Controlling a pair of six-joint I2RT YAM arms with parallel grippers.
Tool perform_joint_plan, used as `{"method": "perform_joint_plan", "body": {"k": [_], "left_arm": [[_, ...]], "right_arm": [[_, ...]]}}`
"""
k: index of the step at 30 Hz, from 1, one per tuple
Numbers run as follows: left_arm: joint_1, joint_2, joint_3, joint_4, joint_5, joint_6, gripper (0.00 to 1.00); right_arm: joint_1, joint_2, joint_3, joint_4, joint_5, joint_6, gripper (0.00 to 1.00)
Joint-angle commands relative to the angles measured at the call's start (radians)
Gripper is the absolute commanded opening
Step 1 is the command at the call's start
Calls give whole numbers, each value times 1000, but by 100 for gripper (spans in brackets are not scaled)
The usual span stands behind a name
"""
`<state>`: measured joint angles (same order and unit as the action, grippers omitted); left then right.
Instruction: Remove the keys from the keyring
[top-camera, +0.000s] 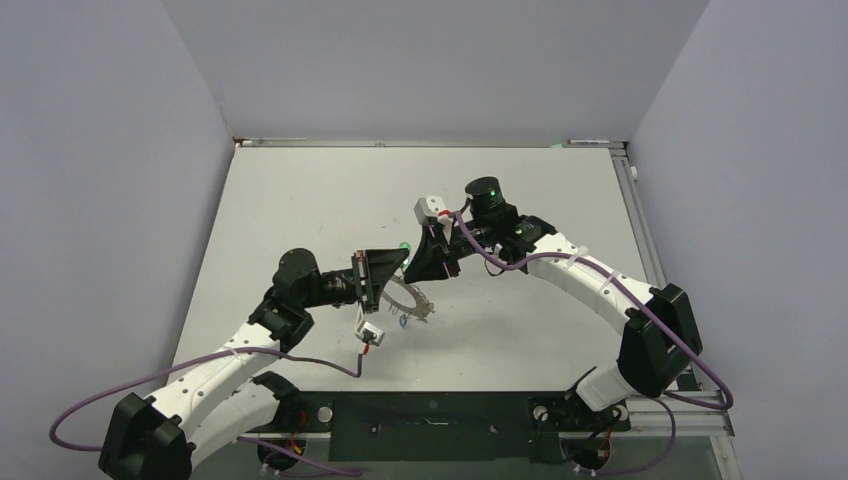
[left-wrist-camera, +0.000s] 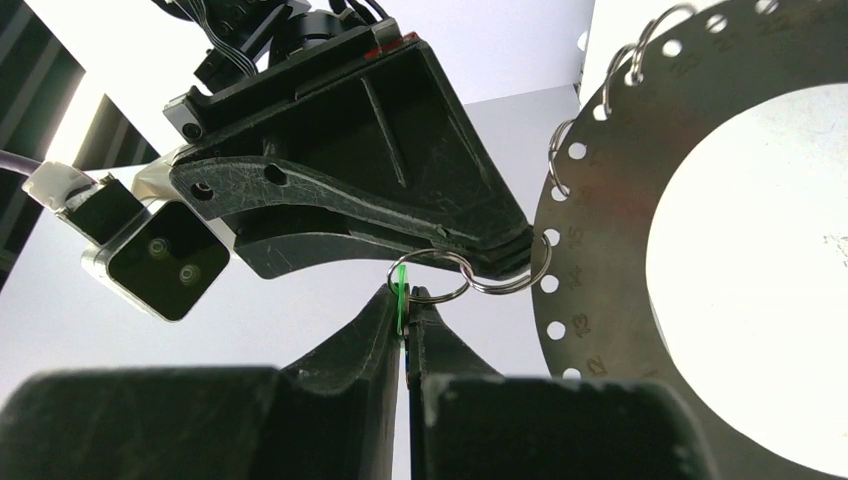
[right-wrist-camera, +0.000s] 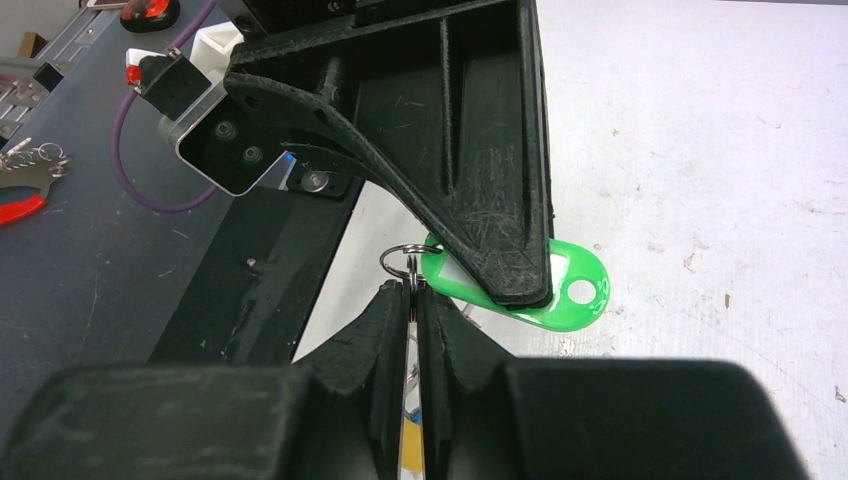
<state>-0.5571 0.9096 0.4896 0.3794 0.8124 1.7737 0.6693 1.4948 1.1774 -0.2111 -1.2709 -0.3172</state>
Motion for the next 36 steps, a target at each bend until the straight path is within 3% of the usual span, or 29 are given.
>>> {"method": "perform_joint_plan", "body": {"k": [1,7,11,14,18,25,36], "left_arm": [[14,-23,55,-14,-31,-17,0],[22,-65,41,-91,-66,-15,0],[22,-86,21,-122,-81,-6,0],[22,-96,11,-132,-97,-8,0],[22,-103,6,-160,-118,-4,0],[22,-104,4,-186,-142,3,0],[23,-104,9,-190,-190,-49,0]], "right_arm": [[2,-47,30,30,-22,-13,5],[-18,-52,5,133,-31,94,5],[-30,-49,-47,355,-35,302,5],[-52,-46,-132,664,-18,599,5],[-95,-17,-256,1346,26,1133,5],[-89,-6,-269,1410,35,1199,5],[-85,59,-305,1765,-7,1416,5]]}}
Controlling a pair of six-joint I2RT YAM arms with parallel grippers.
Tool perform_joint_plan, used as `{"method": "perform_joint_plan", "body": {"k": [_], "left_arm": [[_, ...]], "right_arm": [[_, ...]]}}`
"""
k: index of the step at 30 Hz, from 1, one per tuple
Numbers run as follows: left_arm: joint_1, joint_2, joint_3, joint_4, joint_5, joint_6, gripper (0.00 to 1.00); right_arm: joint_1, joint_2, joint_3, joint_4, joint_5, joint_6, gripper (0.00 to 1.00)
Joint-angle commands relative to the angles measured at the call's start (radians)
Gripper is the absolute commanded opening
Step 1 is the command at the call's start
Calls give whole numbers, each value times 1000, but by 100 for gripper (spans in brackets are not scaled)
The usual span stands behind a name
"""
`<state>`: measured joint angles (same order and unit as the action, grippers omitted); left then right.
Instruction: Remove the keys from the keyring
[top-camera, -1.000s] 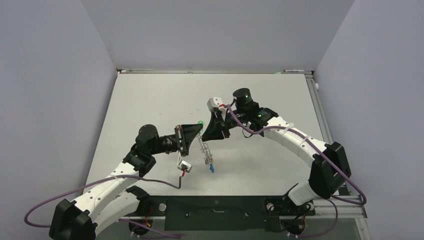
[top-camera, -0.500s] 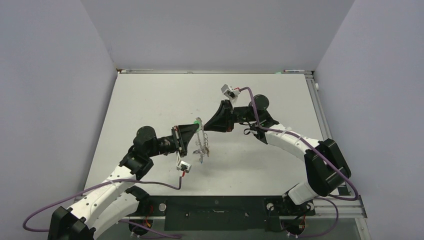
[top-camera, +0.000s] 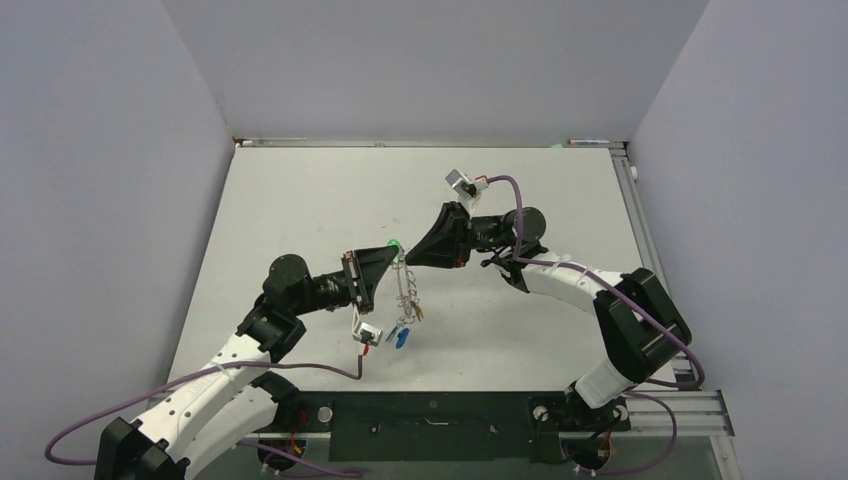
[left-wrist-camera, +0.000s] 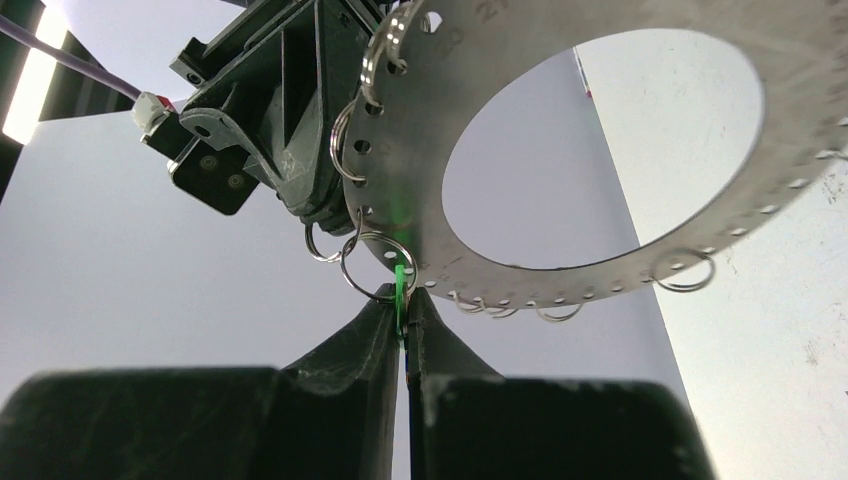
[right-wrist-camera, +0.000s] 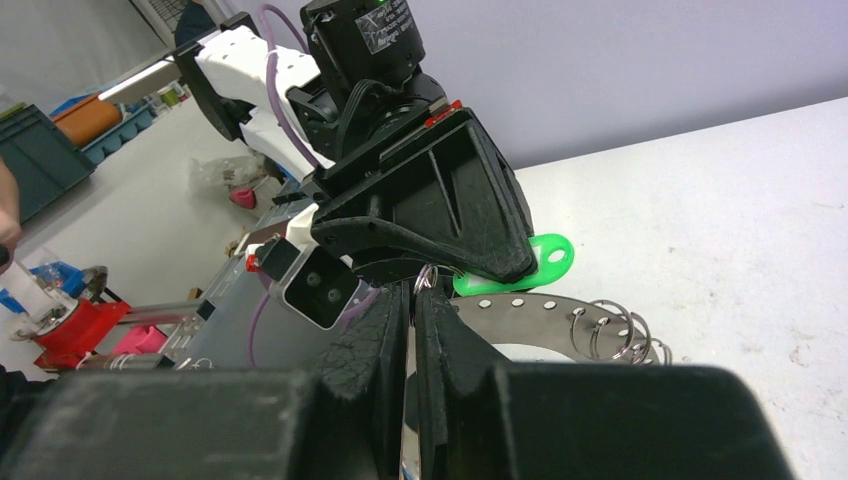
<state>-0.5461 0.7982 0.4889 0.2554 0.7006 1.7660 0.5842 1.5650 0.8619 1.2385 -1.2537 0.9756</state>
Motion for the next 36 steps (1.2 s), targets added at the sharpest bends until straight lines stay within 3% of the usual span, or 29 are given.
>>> {"method": "perform_joint_plan", "body": {"k": [1,9,23,36], "left_arm": [[12,10,14,-63,-85,-51,0],[27,39,49,-26,-99,-95,0],[30,63,123,-25,-93,-125,0],[31,75,159,-30,-78,-124,0]], "right_arm": [[2,-9,11,331,-27,134,5],[21,-5,-13,345,-48,128,5],[52,-52,-24,14,-56,-141,5],[54,-54,-24,-78,-59,-221,5]]}}
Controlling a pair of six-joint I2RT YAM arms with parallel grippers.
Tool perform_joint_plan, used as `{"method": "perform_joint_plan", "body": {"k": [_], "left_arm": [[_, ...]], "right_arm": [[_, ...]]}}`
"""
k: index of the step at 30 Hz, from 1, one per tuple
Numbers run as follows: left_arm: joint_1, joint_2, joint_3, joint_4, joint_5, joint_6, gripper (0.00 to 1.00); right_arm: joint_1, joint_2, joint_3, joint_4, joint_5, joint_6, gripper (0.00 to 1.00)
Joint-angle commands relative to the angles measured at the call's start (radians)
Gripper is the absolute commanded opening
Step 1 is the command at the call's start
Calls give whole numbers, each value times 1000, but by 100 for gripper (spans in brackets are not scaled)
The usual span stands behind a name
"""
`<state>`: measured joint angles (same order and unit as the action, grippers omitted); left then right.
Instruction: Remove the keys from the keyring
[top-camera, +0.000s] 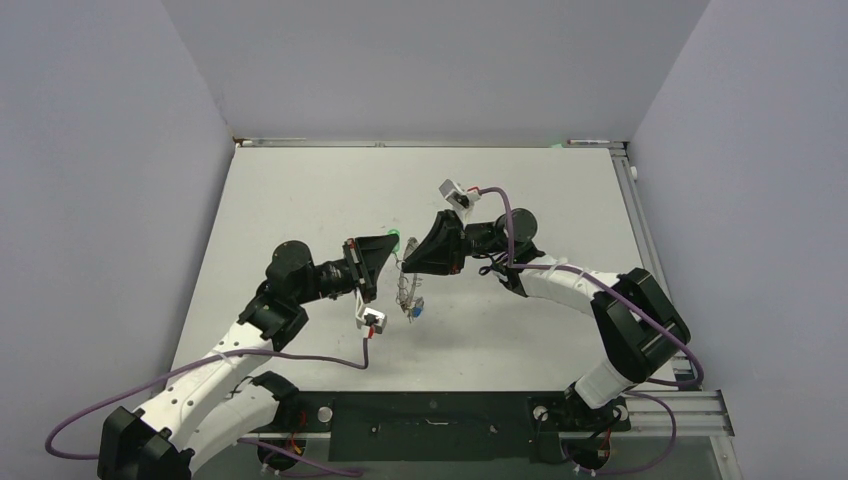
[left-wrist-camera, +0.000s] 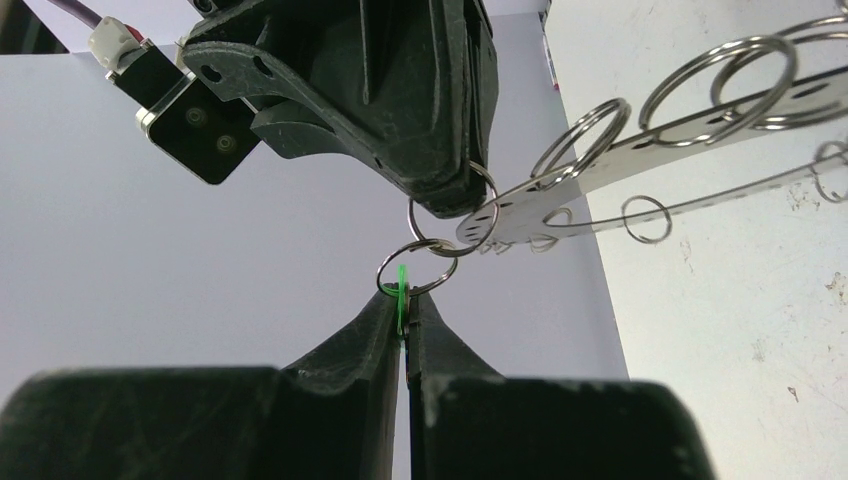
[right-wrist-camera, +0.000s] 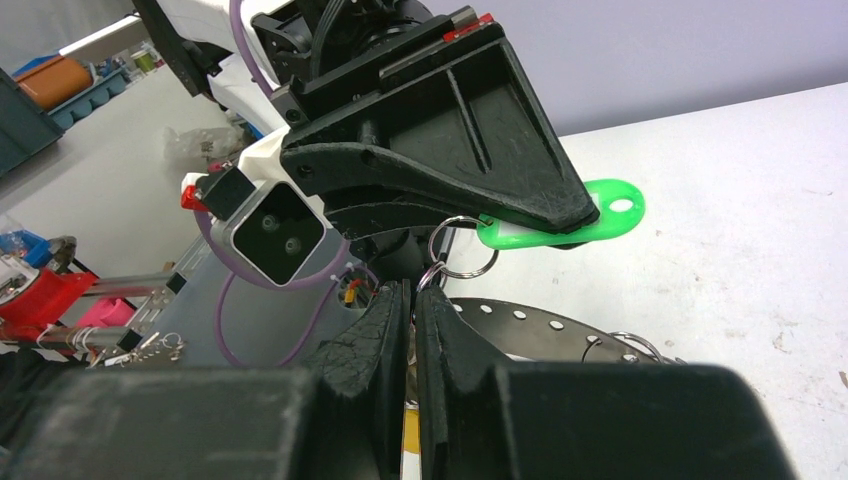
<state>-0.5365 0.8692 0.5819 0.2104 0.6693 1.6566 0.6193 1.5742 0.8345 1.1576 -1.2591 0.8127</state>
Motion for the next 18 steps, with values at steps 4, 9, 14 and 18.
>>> {"method": "perform_joint_plan", "body": {"k": [4,9,14,18], "left_arm": [[21,-2,68,3,-34,-8,0],[21,-16,70,-36,-34,-12,0],[20,-49,50,-98,-36,-20,0],[10,-67,40,-132,-49,-51,0]], "right_arm": [[19,-65,3,-18,-50,-76,5],[16,-69,20,-21,-59,-82,5],[2,-59,62,46,-58,-11,5],[-6,-37,99,165,-39,111,5]]}}
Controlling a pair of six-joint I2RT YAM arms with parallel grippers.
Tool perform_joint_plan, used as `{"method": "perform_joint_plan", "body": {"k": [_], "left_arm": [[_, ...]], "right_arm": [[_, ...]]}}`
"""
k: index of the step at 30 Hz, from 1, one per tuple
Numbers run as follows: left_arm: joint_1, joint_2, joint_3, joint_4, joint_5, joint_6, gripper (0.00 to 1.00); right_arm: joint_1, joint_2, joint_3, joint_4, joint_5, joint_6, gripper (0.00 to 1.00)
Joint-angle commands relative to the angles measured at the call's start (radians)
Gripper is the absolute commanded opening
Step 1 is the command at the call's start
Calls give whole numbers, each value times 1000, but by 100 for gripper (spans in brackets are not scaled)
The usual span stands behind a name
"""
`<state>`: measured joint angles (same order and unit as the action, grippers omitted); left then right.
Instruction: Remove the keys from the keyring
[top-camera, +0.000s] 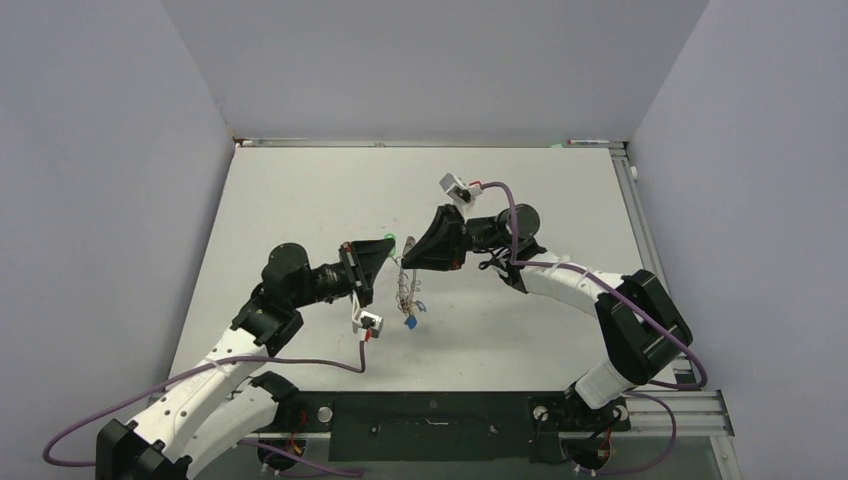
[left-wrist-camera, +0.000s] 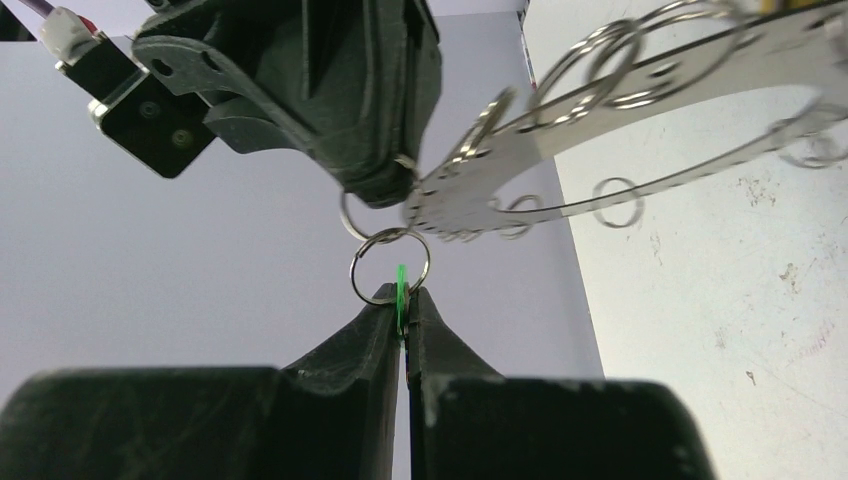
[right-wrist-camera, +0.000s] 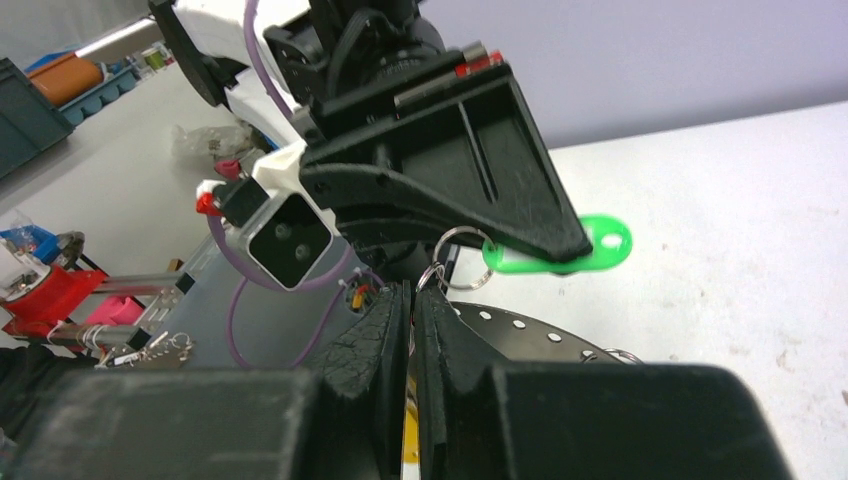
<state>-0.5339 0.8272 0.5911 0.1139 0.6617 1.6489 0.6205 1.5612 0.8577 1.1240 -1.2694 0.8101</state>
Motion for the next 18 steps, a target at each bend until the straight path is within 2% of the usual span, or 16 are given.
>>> {"method": "perform_joint_plan", "body": {"k": [1,9,18], "left_arm": [[3,-31,26,-36,-46,-55,0],[-38,-55,13,-15,-89,-187,0],[-51,-57,8,-35,-93,-216,0]], "right_arm": [[-7,-22,82,222,-24,147,5],[-2,6,69,428,22,308,5],[13,8,82,473,38,347,5]]}}
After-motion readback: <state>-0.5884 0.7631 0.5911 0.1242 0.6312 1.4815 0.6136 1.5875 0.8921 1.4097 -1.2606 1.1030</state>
